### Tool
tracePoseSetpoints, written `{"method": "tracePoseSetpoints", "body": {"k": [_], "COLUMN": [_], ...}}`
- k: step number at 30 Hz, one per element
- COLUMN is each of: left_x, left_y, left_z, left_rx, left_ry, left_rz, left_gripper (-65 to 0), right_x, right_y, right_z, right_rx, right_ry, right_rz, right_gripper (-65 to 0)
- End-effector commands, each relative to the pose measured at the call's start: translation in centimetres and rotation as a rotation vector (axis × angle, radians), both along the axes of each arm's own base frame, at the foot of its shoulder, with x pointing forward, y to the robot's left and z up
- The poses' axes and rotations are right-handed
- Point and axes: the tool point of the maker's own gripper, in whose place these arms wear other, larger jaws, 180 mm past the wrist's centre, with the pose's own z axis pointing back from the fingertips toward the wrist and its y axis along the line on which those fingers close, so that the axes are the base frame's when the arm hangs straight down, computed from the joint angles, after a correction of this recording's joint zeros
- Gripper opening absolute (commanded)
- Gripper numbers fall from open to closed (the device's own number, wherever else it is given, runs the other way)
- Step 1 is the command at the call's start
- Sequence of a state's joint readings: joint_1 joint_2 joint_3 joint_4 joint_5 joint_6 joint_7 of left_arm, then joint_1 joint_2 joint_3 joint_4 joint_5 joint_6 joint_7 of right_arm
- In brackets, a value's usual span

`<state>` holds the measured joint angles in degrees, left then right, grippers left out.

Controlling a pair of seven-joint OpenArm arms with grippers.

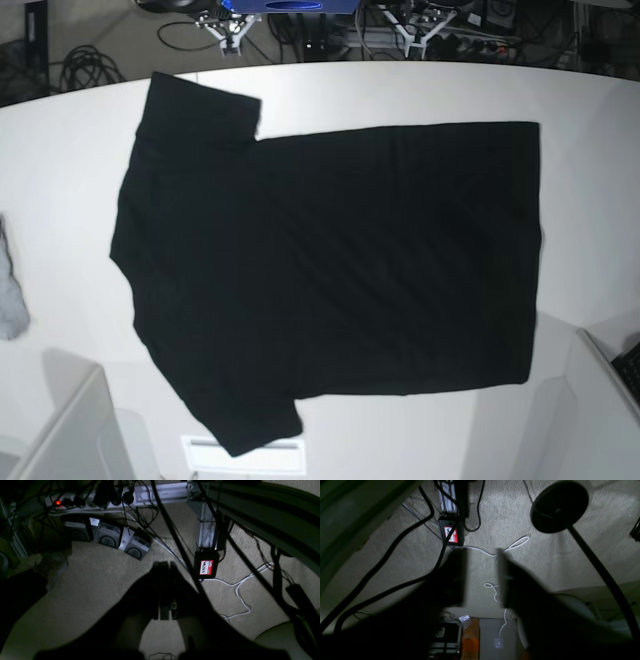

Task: Fold the T-shirt properly

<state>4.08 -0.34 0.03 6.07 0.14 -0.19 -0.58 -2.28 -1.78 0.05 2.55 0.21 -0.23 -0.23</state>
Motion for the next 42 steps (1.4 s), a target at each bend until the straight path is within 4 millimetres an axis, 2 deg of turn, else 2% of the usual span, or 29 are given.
{"method": "tracePoseSetpoints", "body": {"k": [1, 3, 7, 9, 12, 15, 16, 17, 18, 20, 22, 24, 28, 37, 42], "left_x": [-0.3, -0.5, -0.8, -0.8, -0.8, -0.8, -0.8, -0.9, -1.3, -1.4, -1.5, -1.6, -2.1, -5.1, -5.4], "left_y": [0.0, 0.0, 0.1, 0.1, 0.1, 0.2, 0.1, 0.1, 0.1, 0.2, 0.3, 0.2, 0.7, 6.0, 7.4], "left_z": [0.0, 0.0, 0.0, 0.0, 0.0, 0.0, 0.0, 0.0, 0.0, 0.1, 0.1, 0.1, 0.1, 1.0, 2.6], "left_rx": [0.004, 0.004, 0.004, 0.004, 0.004, 0.006, 0.006, 0.005, 0.005, 0.007, 0.007, 0.007, 0.014, 0.090, 0.105], "left_ry": [0.007, 0.010, 0.021, 0.022, 0.022, 0.022, 0.022, 0.024, 0.030, 0.032, 0.033, 0.035, 0.042, 0.057, -0.045], "left_rz": [0.002, 0.002, 0.004, 0.004, 0.004, 0.004, 0.002, -0.001, -0.003, 0.000, 0.002, -0.003, -0.020, -0.039, -0.082], "left_gripper": [-64.5, -64.5, -64.3, -64.0, -53.3, -34.9, -30.4, -27.3, -26.8, -29.3, -34.6, -42.8, -65.0, -65.0, -65.0], "right_x": [-0.2, -1.1, -1.3, -1.3, -1.4, -1.4, -1.4, -1.4, -1.5, -1.5, -1.4, -1.5, -1.9, -3.4, -4.0], "right_y": [0.0, 0.0, -0.4, -0.3, -0.2, -0.2, -0.2, -0.2, -0.2, -0.2, -0.2, -0.2, -0.6, -5.3, -5.5], "right_z": [0.0, 0.1, 0.1, 0.1, 0.1, 0.1, 0.1, 0.1, 0.1, 0.1, 0.1, 0.1, 0.1, 0.5, 1.7], "right_rx": [-0.003, -0.002, -0.009, -0.007, -0.006, -0.006, -0.006, -0.006, -0.006, -0.006, -0.006, -0.006, -0.012, -0.081, -0.082], "right_ry": [0.004, 0.015, 0.015, 0.015, 0.017, 0.017, 0.017, 0.017, 0.018, 0.018, 0.017, 0.018, 0.024, -0.017, -0.102], "right_rz": [-0.006, -0.005, -0.008, -0.008, -0.008, -0.008, -0.008, -0.008, -0.008, -0.008, -0.008, -0.008, -0.007, 0.001, 0.014], "right_gripper": [-33.6, -32.3, -32.7, -36.2, -45.6, -61.8, -65.0, -65.0, -65.0, -65.0, -65.0, -65.0, -65.0, -65.0, -65.0]}}
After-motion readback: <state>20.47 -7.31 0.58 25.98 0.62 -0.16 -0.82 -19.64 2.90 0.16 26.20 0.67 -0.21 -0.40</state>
